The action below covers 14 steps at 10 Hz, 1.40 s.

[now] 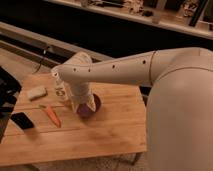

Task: Pick up the ceramic bowl

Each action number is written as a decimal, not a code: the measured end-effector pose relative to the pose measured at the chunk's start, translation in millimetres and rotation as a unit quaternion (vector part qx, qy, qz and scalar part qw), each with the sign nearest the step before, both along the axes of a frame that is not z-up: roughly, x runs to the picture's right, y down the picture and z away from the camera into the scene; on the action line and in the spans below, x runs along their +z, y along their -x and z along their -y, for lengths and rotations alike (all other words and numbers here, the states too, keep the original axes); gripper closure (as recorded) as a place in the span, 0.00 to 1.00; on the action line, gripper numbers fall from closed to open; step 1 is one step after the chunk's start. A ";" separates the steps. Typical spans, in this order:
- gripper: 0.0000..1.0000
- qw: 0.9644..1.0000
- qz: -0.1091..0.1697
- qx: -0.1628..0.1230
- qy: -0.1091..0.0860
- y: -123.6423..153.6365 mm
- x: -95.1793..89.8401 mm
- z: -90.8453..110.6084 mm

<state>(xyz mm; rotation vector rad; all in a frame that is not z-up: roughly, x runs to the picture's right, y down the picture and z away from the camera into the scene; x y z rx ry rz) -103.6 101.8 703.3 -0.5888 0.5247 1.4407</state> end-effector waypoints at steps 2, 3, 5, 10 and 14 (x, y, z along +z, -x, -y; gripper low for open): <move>0.35 1.000 0.003 -0.012 -0.015 1.7 -0.8 6.7; 0.35 1.000 0.005 -0.016 -0.019 3.6 -1.2 8.0; 0.35 0.999 0.017 -0.033 -0.030 18.1 -4.1 11.1; 0.35 0.997 0.042 -0.056 -0.034 45.0 -3.5 12.3; 0.35 0.995 0.052 -0.073 -0.047 60.1 15.1 22.7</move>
